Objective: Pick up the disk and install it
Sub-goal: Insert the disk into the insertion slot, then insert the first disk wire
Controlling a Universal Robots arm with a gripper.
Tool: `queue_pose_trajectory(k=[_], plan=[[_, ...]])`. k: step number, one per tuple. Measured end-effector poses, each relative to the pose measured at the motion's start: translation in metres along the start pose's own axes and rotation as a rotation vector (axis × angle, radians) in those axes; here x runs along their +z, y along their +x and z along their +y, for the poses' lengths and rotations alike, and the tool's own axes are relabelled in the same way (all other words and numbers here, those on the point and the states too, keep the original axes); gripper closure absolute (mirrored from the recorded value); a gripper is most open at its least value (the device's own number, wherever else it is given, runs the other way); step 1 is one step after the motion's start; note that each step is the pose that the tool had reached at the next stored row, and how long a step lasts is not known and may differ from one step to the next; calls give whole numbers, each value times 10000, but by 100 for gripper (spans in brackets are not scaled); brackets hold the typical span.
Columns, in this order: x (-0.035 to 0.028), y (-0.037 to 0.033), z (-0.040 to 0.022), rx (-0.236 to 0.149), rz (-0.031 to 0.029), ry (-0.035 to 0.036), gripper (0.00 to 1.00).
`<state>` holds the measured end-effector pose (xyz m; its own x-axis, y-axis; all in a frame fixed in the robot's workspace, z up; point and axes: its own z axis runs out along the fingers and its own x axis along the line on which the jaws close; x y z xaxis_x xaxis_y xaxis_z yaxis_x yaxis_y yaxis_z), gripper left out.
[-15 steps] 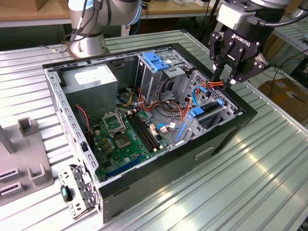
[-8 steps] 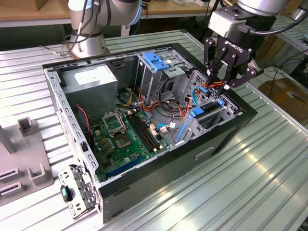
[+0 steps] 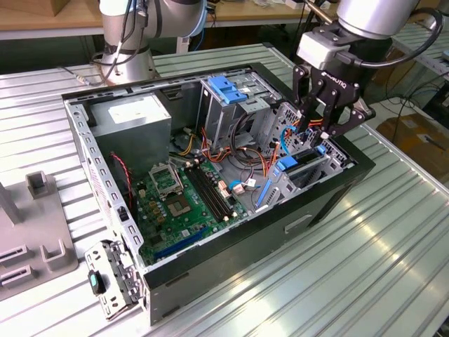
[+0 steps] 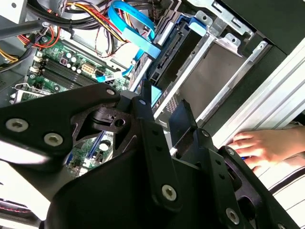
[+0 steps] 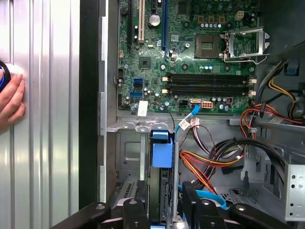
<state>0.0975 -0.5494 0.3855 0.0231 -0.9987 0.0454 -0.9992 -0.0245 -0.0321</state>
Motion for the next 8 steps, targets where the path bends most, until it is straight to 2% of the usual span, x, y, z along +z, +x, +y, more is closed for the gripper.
queue_pose_trajectory(k=[3,8], plan=[[71,-3,2,0,-1,0,57],[90,-4,3,0,-1,0,57]])
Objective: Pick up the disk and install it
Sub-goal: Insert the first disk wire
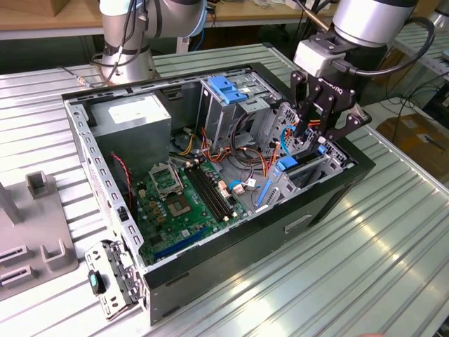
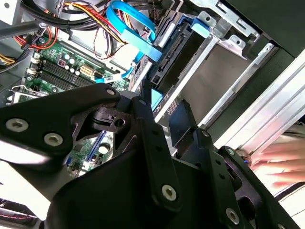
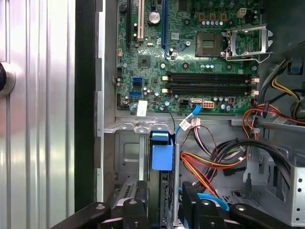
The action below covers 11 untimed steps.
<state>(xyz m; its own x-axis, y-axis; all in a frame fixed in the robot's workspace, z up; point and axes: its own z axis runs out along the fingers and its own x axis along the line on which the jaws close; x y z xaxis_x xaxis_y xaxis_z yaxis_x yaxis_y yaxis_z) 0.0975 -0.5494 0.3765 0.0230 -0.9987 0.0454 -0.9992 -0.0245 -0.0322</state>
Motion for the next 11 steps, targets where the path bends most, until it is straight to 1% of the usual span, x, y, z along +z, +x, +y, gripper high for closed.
queue_pose_trajectory(k=[3,8,11], plan=[[7,0,0,0,-1,0,57],[-20,1,-1,0,-1,0,57],[-22,1,-1,0,-1,0,57]])
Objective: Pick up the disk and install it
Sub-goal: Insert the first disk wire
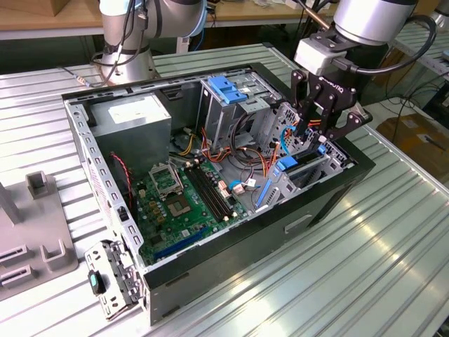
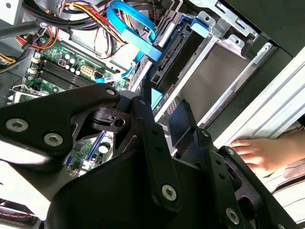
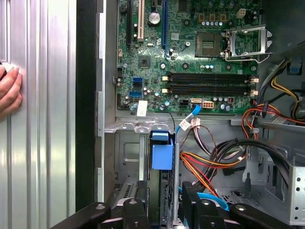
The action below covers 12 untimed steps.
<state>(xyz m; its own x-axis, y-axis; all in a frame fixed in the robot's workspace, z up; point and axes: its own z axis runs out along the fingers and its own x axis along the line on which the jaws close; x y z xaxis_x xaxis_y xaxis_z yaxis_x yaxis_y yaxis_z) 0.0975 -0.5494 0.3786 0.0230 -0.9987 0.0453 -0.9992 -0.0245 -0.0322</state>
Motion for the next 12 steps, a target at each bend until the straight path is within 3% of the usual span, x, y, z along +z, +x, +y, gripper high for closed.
queue_pose_trajectory(k=[12], plan=[[-3,-4,-13,-1,6,0,57]])
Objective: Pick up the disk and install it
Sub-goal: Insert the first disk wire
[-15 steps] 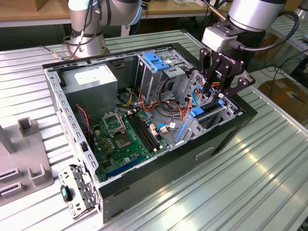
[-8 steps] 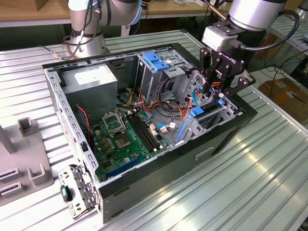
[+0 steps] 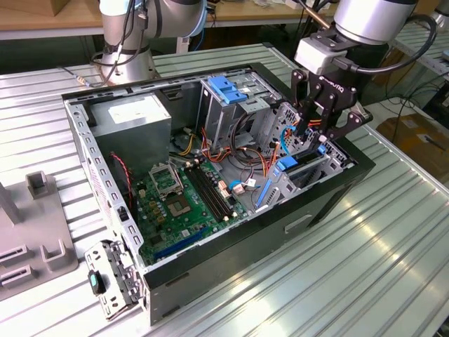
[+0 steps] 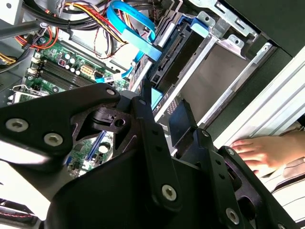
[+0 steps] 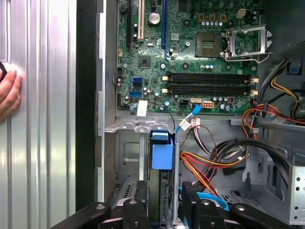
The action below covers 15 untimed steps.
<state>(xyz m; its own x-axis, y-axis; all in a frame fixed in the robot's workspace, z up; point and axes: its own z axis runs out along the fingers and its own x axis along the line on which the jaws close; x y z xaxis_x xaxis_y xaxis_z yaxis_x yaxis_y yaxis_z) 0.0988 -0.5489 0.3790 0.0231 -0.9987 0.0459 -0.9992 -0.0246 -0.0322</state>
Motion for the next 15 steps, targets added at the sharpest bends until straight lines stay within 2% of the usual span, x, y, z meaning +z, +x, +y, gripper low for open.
queue_pose_trajectory(k=[15], plan=[[30,-30,-217,1,1,0,57]])
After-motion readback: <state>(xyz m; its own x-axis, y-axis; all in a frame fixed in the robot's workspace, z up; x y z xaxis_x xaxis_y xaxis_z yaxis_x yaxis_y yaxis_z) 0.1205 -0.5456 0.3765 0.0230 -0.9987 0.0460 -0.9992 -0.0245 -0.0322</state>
